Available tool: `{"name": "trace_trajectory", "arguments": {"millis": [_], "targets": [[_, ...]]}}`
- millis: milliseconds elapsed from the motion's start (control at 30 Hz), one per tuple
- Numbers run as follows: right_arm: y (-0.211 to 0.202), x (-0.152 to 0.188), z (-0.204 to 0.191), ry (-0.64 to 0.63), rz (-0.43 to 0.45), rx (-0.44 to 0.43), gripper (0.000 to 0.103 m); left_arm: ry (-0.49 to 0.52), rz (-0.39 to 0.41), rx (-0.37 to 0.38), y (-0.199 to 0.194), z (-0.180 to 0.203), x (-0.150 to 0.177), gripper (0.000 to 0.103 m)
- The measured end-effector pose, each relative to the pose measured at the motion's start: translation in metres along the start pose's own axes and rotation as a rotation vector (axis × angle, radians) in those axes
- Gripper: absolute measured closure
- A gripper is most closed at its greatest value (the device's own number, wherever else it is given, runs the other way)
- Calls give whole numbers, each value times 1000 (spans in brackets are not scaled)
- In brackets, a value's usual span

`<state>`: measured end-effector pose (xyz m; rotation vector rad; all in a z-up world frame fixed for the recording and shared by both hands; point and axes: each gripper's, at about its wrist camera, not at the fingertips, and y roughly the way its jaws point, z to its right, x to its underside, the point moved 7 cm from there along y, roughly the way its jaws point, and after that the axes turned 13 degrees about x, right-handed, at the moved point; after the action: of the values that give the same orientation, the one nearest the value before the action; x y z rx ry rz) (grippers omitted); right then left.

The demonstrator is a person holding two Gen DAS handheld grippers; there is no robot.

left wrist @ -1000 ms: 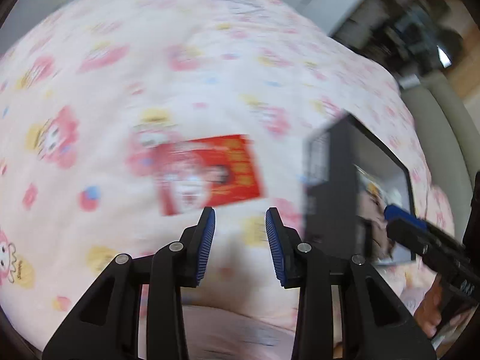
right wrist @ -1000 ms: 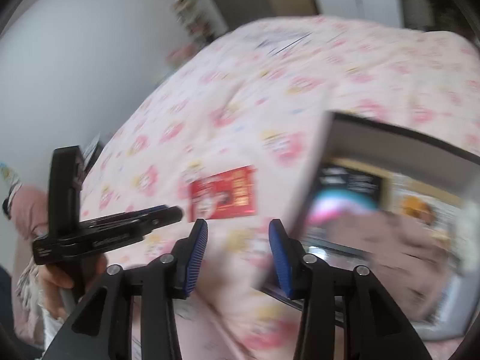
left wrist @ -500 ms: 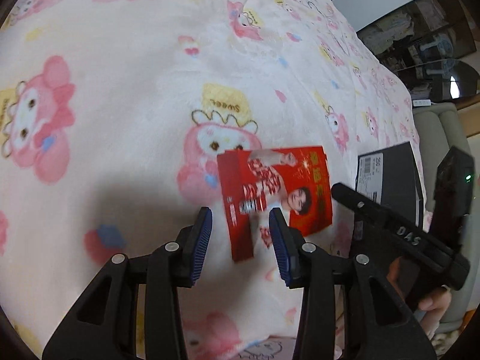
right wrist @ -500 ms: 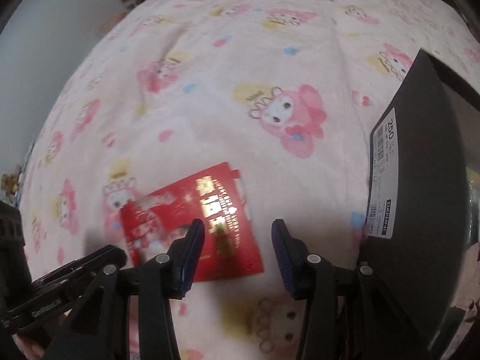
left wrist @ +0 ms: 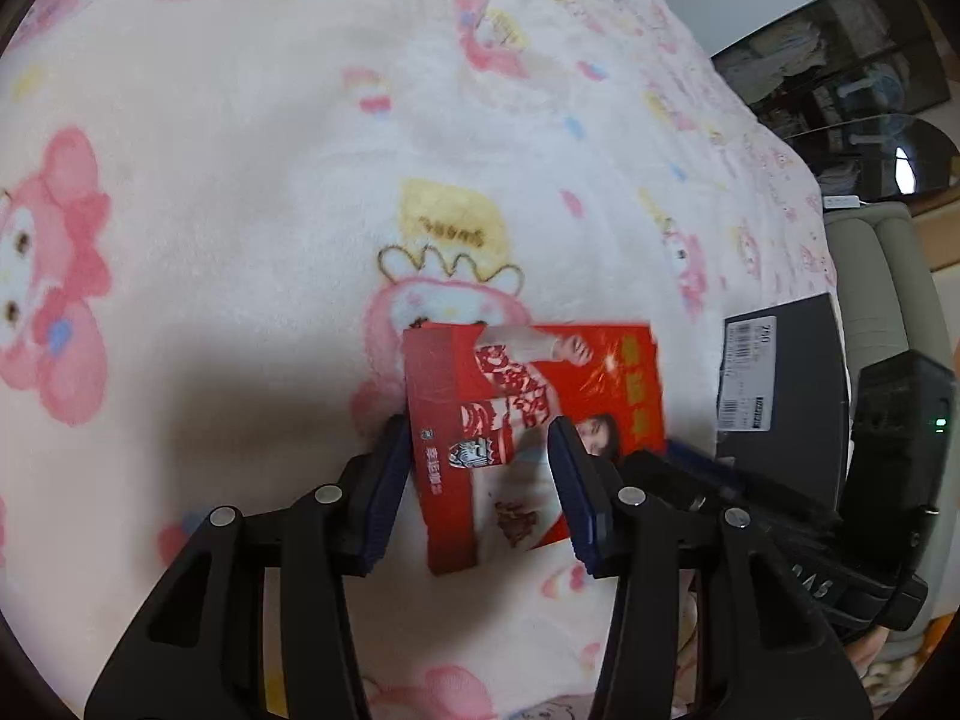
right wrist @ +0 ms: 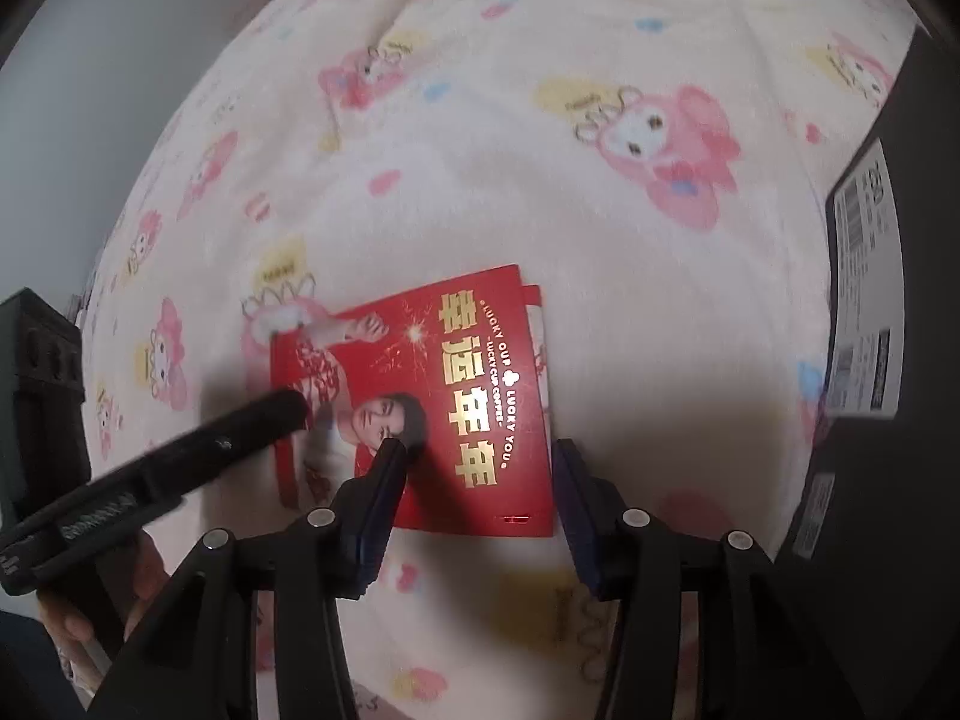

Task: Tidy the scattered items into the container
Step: 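Close the left tool on the red envelope, then carry the red envelope with the left tool over the box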

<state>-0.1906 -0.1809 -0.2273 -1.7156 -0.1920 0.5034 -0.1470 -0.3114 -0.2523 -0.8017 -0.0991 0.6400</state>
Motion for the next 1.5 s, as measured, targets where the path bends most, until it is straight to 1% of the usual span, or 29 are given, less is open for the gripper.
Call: {"name": "trace_trajectory", "arguments": {"millis": [33,67,100,133,167,200,267,333,400,500,600,700,867,1100,1233,1367,1500], "targets": [[2,-3,1,8,12,-5,57,-4,-8,-2,2,0,2,57],[6,-4,1,16,-1,-15,57,9,-5,-17,0,3,4,58],[10,-2,1,19,-35,-20,57,36,9,-34,-5,9,6,58],[7,1,-1,11,-39,-27,57,58,25,-38,-13,15,8,58],[0,4,-3,-7,-21,-33,57,69,41,-32,-22,22,10,58],[-11,9,-7,-35,5,-37,58,75,56,-21,-32,28,12,58],[-35,16,-11,-51,35,-57,58,100,89,-11,-53,45,17,58],[-64,23,-11,-42,76,-82,59,148,114,-3,-73,68,24,58],[-101,32,-7,-27,141,-92,59,201,133,5,-92,93,35,58],[-149,48,4,-1,223,-102,59,280,145,24,-114,134,57,58],[-193,67,23,41,280,-110,59,344,150,45,-127,171,80,58],[-219,85,39,81,313,-110,59,397,149,64,-133,203,101,58],[-252,113,65,123,374,-83,59,456,142,90,-131,241,129,58],[-279,135,103,165,439,-12,59,498,92,120,-104,278,156,58],[-284,140,129,184,447,27,59,540,65,127,-84,303,161,58],[-284,143,158,216,449,56,59,564,22,138,-55,326,161,58],[-283,138,191,227,448,105,58,573,-9,153,-25,345,162,58]]}}
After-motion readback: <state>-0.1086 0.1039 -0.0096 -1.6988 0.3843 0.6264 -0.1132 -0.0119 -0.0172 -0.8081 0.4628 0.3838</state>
